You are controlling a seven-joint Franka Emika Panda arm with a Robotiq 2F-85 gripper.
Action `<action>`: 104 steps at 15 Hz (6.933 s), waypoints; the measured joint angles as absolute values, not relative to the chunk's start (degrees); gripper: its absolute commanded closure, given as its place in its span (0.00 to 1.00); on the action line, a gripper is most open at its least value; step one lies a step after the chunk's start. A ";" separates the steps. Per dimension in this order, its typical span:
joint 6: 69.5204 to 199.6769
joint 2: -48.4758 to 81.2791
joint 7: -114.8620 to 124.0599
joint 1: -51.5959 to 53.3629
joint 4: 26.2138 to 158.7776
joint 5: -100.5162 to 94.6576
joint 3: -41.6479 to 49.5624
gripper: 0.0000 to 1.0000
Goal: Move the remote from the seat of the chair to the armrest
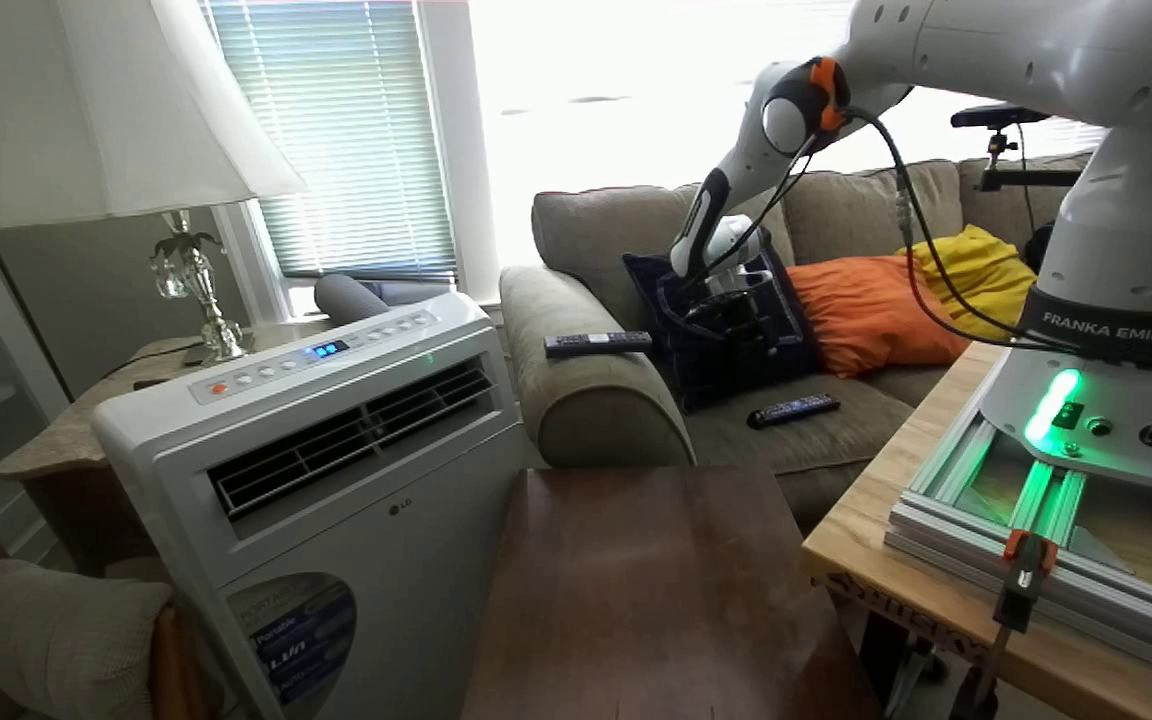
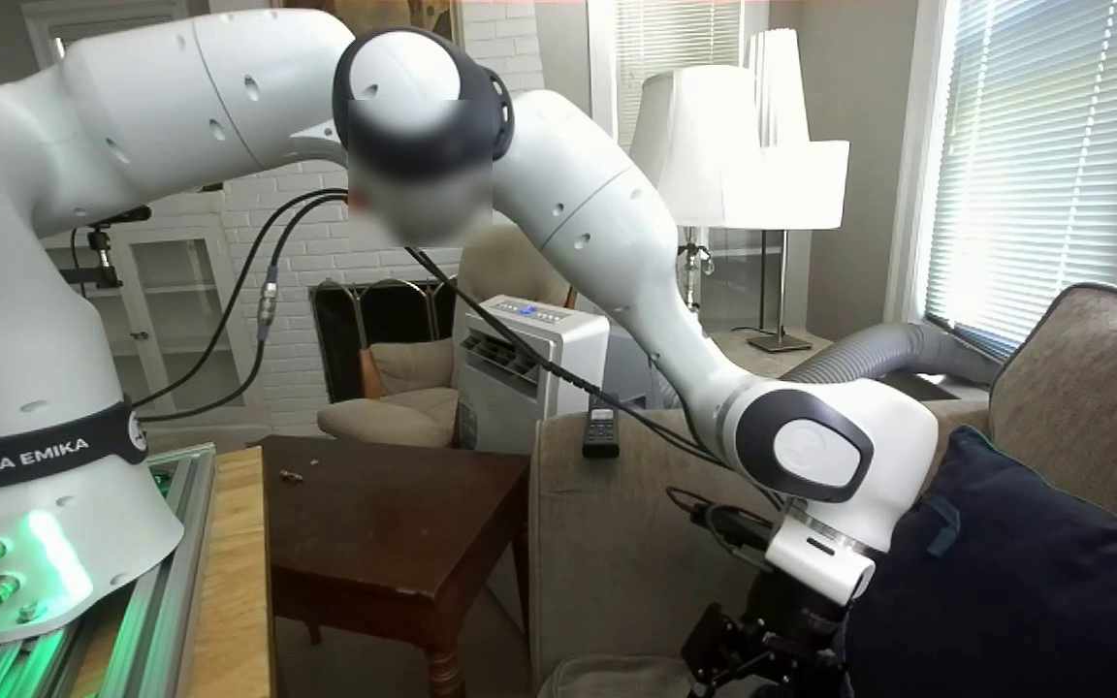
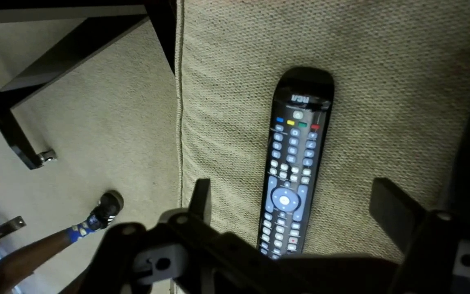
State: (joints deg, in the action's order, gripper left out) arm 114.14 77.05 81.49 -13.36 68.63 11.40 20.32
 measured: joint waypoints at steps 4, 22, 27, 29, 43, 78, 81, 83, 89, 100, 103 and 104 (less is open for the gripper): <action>101.13 76.77 77.36 -15.07 63.97 11.40 17.58 0.00; 113.98 54.82 42.59 -5.22 80.70 -1.40 20.04 0.00; 121.23 46.46 33.99 -1.74 92.91 -8.94 19.88 0.00; 122.65 45.21 30.37 -1.62 95.93 -12.50 20.07 0.00; 122.98 50.86 19.75 -2.75 94.79 -22.05 20.70 0.00; 169.69 57.65 -32.93 -17.66 115.03 -34.47 15.38 0.00; 166.82 61.06 -37.56 -19.06 109.65 -34.46 14.76 0.00; 164.74 63.33 -40.20 -19.84 106.00 -34.46 14.50 0.00; 160.44 68.35 -45.72 -22.09 98.77 -34.14 13.15 0.00; 158.94 75.41 -42.24 -20.73 93.35 -33.16 14.38 0.00; 159.12 76.54 -42.24 -20.51 93.34 -33.15 13.75 0.00; 159.38 76.72 -42.24 -20.48 93.34 -33.15 13.57 0.00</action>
State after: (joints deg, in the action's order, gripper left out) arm 159.38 76.72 -42.24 -20.48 93.34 -33.15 13.57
